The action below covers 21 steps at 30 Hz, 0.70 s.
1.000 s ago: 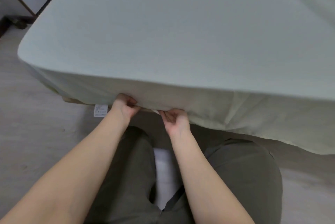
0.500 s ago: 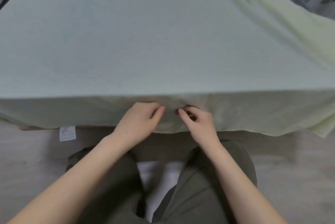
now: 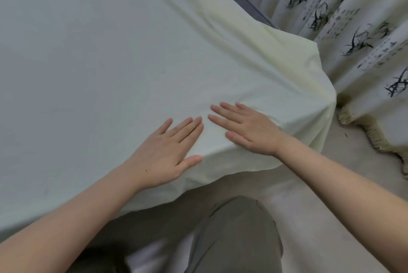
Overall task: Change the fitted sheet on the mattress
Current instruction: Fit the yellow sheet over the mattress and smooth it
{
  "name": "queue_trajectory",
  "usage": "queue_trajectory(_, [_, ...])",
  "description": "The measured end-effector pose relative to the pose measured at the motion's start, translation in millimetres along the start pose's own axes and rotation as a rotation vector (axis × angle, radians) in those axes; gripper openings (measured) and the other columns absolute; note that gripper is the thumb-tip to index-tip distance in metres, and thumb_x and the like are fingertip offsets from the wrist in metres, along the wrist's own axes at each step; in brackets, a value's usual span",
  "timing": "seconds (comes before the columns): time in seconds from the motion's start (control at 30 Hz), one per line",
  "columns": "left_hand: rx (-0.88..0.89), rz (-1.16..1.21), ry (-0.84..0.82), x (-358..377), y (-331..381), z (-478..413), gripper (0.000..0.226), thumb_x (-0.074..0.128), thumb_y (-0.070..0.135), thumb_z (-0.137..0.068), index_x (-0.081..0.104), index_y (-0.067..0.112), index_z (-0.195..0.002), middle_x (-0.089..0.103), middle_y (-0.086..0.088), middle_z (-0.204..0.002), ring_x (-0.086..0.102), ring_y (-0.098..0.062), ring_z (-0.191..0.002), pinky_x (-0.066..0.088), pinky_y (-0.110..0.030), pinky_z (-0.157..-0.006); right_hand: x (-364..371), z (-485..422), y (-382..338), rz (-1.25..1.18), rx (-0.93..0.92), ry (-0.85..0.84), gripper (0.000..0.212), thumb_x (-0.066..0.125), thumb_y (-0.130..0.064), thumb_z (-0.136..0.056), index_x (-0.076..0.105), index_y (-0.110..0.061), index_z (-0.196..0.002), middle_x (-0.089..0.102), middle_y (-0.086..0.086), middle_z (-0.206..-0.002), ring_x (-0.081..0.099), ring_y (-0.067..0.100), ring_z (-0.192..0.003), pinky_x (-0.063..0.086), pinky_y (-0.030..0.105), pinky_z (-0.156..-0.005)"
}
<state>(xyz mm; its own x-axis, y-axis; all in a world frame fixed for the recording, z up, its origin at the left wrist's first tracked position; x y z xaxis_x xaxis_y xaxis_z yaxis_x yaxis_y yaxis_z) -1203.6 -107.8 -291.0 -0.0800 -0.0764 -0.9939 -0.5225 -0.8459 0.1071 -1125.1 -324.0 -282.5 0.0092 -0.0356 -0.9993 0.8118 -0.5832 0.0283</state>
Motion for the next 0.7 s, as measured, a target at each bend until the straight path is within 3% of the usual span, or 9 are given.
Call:
queue_trajectory(0.23, [-0.025, 0.037, -0.072, -3.9, 12.6, -48.6, 0.078, 0.011, 0.064, -0.097, -0.002, 0.014, -0.155, -0.004, 0.001, -0.163, -0.005, -0.010, -0.149, 0.006, -0.039, -0.122, 8.7, 2.7, 5.6, -0.065, 0.031, 0.128, 0.056, 0.030, -0.040, -0.101, 0.038, -0.010, -0.148, 0.035, 0.004, -0.155, 0.034, 0.020, -0.143, 0.032, 0.043, -0.114])
queue_trajectory(0.37, [-0.021, 0.043, -0.117, -2.4, 10.1, -48.3, 0.074, 0.021, 0.055, -0.099, 0.004, 0.011, -0.155, 0.000, -0.002, -0.163, 0.003, -0.014, -0.150, 0.010, -0.041, -0.121, 7.0, 2.2, 6.2, -0.123, 0.056, 0.076, 0.057, 0.031, -0.041, -0.100, 0.037, -0.013, -0.149, 0.035, 0.001, -0.155, 0.034, 0.017, -0.143, 0.030, 0.039, -0.115])
queue_trajectory(0.53, [-0.039, 0.065, -0.189, -5.7, 10.6, -46.7, 0.069, 0.020, 0.048, -0.099, 0.006, 0.010, -0.155, 0.002, -0.005, -0.163, 0.008, -0.018, -0.150, 0.011, -0.042, -0.120, -4.2, -0.3, 9.5, -0.191, 0.036, -0.055, 0.057, 0.030, -0.043, -0.101, 0.028, -0.018, -0.153, 0.026, -0.003, -0.159, 0.024, 0.014, -0.147, 0.022, 0.038, -0.118])
queue_trajectory(0.7, [-0.053, 0.080, -0.204, -5.0, 8.9, -43.8, 0.065, 0.021, 0.042, -0.100, 0.012, 0.008, -0.154, 0.008, -0.007, -0.162, 0.012, -0.021, -0.149, 0.011, -0.042, -0.120, -6.4, 5.6, 62.2, -0.207, 0.093, -0.100, 0.053, 0.028, -0.044, -0.102, 0.022, -0.034, -0.153, 0.016, -0.008, -0.162, 0.018, 0.013, -0.148, 0.016, 0.036, -0.119])
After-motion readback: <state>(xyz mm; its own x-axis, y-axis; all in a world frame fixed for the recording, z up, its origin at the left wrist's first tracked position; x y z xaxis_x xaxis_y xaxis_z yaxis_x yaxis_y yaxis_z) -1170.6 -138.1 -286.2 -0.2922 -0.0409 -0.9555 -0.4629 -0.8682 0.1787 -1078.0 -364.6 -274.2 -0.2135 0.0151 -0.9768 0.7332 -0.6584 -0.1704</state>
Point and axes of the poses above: each hand's wrist, its own z-axis away from the middle knuckle, its own x-axis out of the palm, y = z × x, the point moved 4 cm from there along -z, towards the middle knuckle
